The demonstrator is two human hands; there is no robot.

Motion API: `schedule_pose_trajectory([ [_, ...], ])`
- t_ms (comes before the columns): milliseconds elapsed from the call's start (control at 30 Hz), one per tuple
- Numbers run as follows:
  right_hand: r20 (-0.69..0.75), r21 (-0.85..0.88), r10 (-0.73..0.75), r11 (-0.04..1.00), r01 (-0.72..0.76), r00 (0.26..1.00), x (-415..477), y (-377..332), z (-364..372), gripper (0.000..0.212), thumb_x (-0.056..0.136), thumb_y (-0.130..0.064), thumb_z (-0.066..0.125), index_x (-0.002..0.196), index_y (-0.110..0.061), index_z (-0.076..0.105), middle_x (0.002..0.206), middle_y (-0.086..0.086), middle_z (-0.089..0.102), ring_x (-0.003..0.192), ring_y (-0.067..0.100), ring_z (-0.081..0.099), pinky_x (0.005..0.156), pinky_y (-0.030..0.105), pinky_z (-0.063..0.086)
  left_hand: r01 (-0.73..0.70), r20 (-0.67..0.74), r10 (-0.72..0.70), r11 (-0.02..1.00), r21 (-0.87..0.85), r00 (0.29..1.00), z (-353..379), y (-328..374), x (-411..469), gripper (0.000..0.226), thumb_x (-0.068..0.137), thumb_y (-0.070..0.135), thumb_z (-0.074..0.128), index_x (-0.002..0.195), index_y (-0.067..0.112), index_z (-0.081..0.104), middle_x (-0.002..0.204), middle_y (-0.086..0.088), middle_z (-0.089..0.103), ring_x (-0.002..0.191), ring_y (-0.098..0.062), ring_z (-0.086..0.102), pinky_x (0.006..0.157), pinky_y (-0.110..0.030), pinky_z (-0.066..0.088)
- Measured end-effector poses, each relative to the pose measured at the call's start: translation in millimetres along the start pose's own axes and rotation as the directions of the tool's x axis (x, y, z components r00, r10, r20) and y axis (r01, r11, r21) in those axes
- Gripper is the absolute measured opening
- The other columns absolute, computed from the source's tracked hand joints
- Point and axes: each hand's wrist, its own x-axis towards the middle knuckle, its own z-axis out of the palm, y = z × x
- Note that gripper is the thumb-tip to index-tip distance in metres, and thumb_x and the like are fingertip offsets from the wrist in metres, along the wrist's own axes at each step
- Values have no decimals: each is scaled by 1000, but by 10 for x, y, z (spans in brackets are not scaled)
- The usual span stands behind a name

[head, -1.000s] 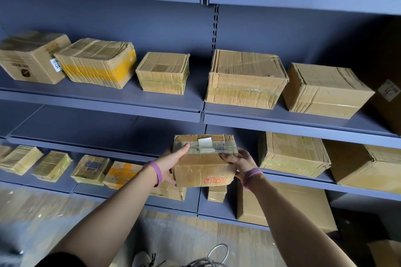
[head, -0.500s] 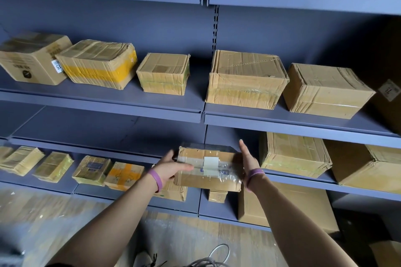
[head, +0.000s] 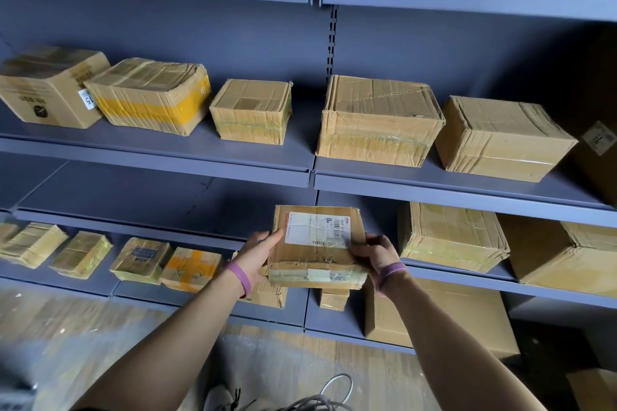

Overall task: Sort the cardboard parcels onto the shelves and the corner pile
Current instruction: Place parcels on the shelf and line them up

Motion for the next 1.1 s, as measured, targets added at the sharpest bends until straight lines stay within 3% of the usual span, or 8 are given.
schedule_pose_trajectory([
  [233, 10, -57, -13, 998, 13, 1000, -2, 22, -23, 43, 73, 27, 61, 98, -6, 51, 85, 15, 64, 71, 32, 64, 52, 35, 58, -39, -92, 36, 999, -32, 995, 28, -19, -32, 43, 92, 31, 69, 131, 23, 52, 123, -3, 62, 113, -28, 55, 67, -40, 52],
  [367, 31, -33, -22, 999, 23, 999, -33, 30, -37, 39, 75, 22, 64, 98, -8, 52, 88, 13, 65, 73, 29, 65, 55, 34, 56, -48, -89, 44, 998, -43, 995, 14, -23, -43, 33, 93, 25, 68, 125, 25, 59, 118, -2, 67, 111, -28, 59, 85, -57, 55],
  [567, -1, 2, 31, 1000, -31, 1000, 31, 50, -53, 50, 91, -51, 61, 124, -13, 60, 122, 1, 60, 121, 22, 48, 104, 49, 38, -143, -48, 148, 985, 98, 988, 8, 0, -57, 25, 94, 12, 65, 114, 26, 63, 115, -1, 69, 107, -24, 63, 89, -49, 56],
  [667, -52, 3, 39, 999, -38, 998, 61, 38, -42, 62, 86, -65, 57, 124, -16, 59, 125, 1, 61, 122, 22, 50, 106, 50, 36, -193, -35, 208, 950, 243, 978, 36, 17, -70, 24, 93, 8, 64, 112, 23, 63, 113, 5, 69, 102, -15, 63, 81, -39, 56],
  [800, -86, 13, 11, 1000, -10, 996, 78, 10, -79, 39, 90, -44, 65, 113, -14, 54, 108, 5, 62, 104, 22, 54, 104, 49, 39, -180, -17, 194, 935, 307, 981, 94, 65, -102, 22, 90, 22, 70, 108, 17, 59, 108, 3, 67, 96, -11, 60, 69, -29, 46],
  [900, -62, 8, -30, 999, 31, 998, 66, -18, -124, 23, 92, -18, 66, 110, -12, 54, 94, 5, 63, 96, 24, 57, 91, 39, 44, -142, -20, 151, 959, 246, 988, 129, 108, -102, 56, 84, 60, 66, 110, 11, 56, 107, -5, 66, 96, -19, 60, 79, -35, 47],
  [1000, -41, 29, -47, 998, 48, 998, 30, -59, -130, 30, 90, 8, 59, 115, -7, 52, 90, 8, 64, 79, 23, 61, 68, 30, 48, -152, -37, 161, 971, 187, 986, 183, 151, -50, 64, 83, 72, 57, 97, 10, 57, 106, -14, 69, 100, -25, 64, 88, -39, 51],
  [1100, -45, 73, -44, 996, 48, 998, 72, -34, -166, 48, 85, 20, 55, 128, -1, 49, 114, 16, 65, 89, 28, 64, 67, 34, 52, -201, -42, 209, 968, 148, 977, 230, 213, -3, 56, 91, 64, 54, 100, 9, 63, 104, -8, 70, 103, -25, 65, 91, -41, 55],
])
